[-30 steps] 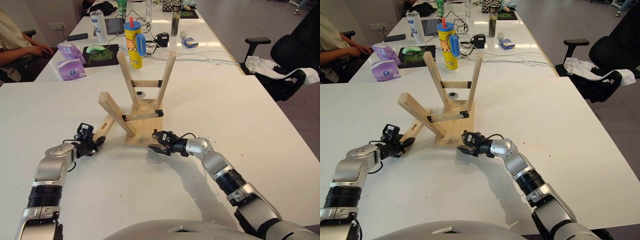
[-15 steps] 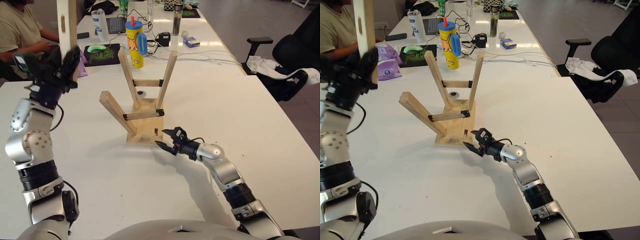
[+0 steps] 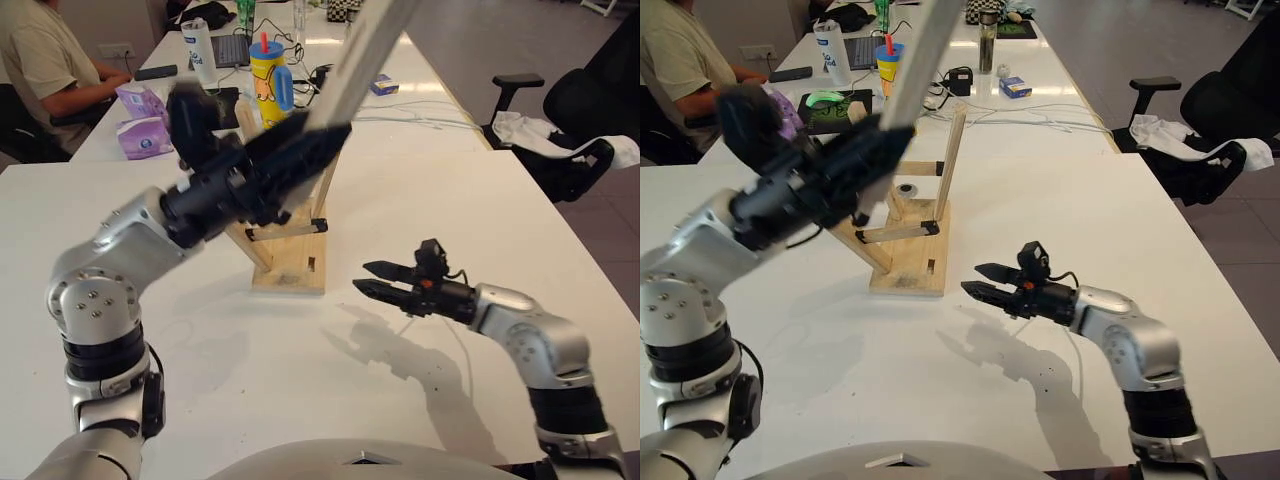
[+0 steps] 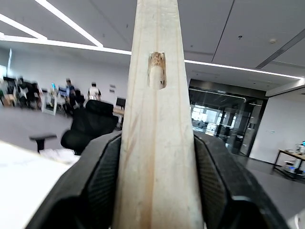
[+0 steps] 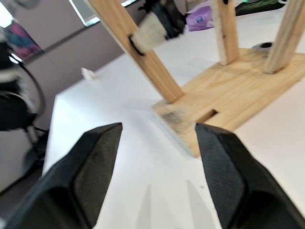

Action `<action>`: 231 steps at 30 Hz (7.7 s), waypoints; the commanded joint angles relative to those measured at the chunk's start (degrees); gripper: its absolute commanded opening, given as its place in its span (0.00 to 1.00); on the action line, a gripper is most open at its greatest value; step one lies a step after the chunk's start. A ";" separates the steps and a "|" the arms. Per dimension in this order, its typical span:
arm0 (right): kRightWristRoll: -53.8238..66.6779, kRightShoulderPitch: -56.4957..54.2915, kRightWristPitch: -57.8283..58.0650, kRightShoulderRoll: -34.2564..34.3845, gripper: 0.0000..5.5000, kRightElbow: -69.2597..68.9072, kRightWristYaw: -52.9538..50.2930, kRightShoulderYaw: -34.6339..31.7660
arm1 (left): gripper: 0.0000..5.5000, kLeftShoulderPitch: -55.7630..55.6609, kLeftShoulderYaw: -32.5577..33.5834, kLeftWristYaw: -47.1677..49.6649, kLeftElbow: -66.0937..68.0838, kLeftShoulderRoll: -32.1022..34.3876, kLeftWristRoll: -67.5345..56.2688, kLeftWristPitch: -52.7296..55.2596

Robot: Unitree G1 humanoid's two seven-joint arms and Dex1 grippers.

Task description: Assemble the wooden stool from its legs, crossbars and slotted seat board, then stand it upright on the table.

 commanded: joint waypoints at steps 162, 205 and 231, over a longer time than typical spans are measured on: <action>-42.38 -42.96 -37.35 8.73 0.55 47.40 17.10 21.71 | 0.57 30.94 -14.55 4.17 25.94 -10.41 82.07 -49.40; -21.13 -28.79 -20.89 28.44 0.49 23.54 -30.21 12.03 | 0.51 28.39 -15.54 3.27 36.87 -12.14 77.93 -32.73; -25.95 -23.70 -29.67 24.40 0.49 18.04 -41.13 8.17 | 0.51 28.58 -13.20 5.42 32.57 -16.47 74.71 -40.57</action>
